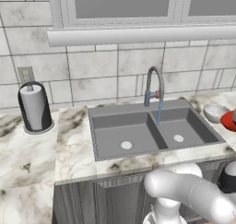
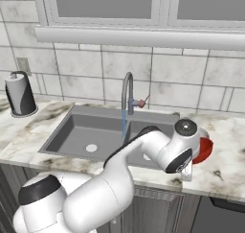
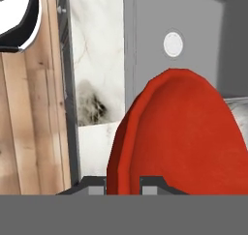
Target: Rinse each bowl for a few seconds and place them down in the sink or on the counter.
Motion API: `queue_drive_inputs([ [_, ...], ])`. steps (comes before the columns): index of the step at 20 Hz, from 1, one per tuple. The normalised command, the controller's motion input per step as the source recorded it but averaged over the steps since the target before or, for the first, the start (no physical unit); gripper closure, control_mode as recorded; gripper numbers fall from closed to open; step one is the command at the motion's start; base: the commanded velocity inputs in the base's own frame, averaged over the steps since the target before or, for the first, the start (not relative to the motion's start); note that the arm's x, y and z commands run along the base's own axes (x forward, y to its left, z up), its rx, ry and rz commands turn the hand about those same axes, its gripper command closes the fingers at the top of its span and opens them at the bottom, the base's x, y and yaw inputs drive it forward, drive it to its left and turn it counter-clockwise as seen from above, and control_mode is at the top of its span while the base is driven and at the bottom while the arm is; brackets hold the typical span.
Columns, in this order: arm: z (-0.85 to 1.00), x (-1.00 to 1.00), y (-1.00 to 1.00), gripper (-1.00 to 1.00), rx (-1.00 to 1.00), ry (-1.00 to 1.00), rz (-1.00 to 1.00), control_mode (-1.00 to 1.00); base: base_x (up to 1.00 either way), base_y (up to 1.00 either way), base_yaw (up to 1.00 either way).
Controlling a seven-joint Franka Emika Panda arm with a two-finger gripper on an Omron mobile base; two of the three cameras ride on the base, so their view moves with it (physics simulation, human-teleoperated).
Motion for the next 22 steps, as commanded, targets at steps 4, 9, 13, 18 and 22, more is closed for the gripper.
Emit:
queue_drive_inputs([
  [4, -0.11, 0.01, -0.2, 1.0, 0.0, 0.0, 0.0, -1.0, 0.0, 0.0, 0.0],
  [9, -0.14, 0.08, -0.11, 1.0, 0.0, 0.0, 0.0, -1.0, 0.0, 0.0, 0.0],
  [13, -0.09, 0.04, -0.13, 1.0, 0.0, -0.01, 0.0, -1.0, 0.0, 0.0, 0.0],
  [18, -0.11, 0.0, -0.12, 1.0, 0.0, 0.0, 0.0, -1.0, 0.0, 0.0, 0.0],
  [22, -0.14, 0.0, -0.13, 1.0, 0.0, 0.0, 0.0, -1.0, 0.0, 0.0, 0.0],
])
